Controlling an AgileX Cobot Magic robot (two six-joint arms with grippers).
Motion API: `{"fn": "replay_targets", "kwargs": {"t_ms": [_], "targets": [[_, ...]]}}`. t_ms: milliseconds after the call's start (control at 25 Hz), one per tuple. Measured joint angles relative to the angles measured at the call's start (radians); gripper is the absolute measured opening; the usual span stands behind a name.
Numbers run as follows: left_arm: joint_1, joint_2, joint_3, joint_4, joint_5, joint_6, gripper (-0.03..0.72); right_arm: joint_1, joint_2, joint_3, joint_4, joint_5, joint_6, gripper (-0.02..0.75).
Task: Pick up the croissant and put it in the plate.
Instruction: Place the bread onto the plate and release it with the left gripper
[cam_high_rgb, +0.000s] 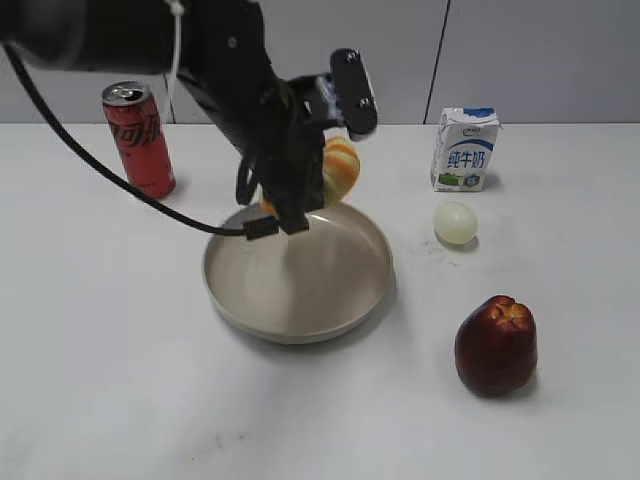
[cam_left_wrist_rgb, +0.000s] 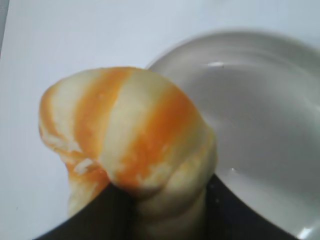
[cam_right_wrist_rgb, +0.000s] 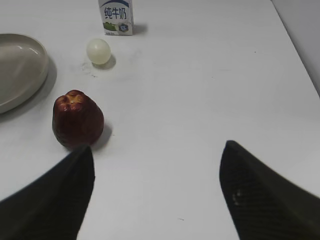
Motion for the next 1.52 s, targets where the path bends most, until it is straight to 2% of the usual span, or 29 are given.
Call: {"fn": "replay_targets", "kwargs": {"t_ms": [240, 400, 440, 600, 680, 800, 1080, 1200, 1280, 1520], "targets": [[-0.013, 0.101, 0.000, -0.008, 0.035, 0.000, 0.236, 0.000, 0.000, 0.000, 0.000, 0.000, 0.000, 0.587], [-0.013, 0.116, 0.000, -0.059, 0.079, 0.000, 0.251, 0.000, 0.000, 0.000, 0.000, 0.000, 0.000, 0.587], [-0.013, 0.116, 0.000, -0.074, 0.086, 0.000, 0.288, 0.000, 0.000, 0.000, 0.000, 0.000, 0.000, 0.587], [-0.013, 0.116, 0.000, -0.096, 0.110, 0.000, 0.563, 0.000, 0.000, 0.000, 0.000, 0.000, 0.000, 0.587], [-0.013, 0.116, 0.000, -0.099, 0.110, 0.000, 0.648, 0.000, 0.000, 0.000, 0.000, 0.000, 0.000, 0.587], [-0.013, 0.116, 0.000, -0.101, 0.111, 0.000, 0.683, 0.000, 0.000, 0.000, 0.000, 0.000, 0.000, 0.587], [-0.005, 0.045, 0.000, -0.066, 0.117, -0.001, 0.692, 0.000, 0.000, 0.000, 0.000, 0.000, 0.000, 0.587], [0.031, -0.030, 0.000, -0.060, 0.135, -0.032, 0.685, 0.000, 0.000, 0.000, 0.000, 0.000, 0.000, 0.587], [0.081, -0.076, 0.000, -0.046, 0.175, -0.089, 0.676, 0.000, 0.000, 0.000, 0.000, 0.000, 0.000, 0.587], [0.296, -0.191, -0.001, 0.059, 0.454, -0.395, 0.643, 0.000, 0.000, 0.000, 0.000, 0.000, 0.000, 0.587]]}}
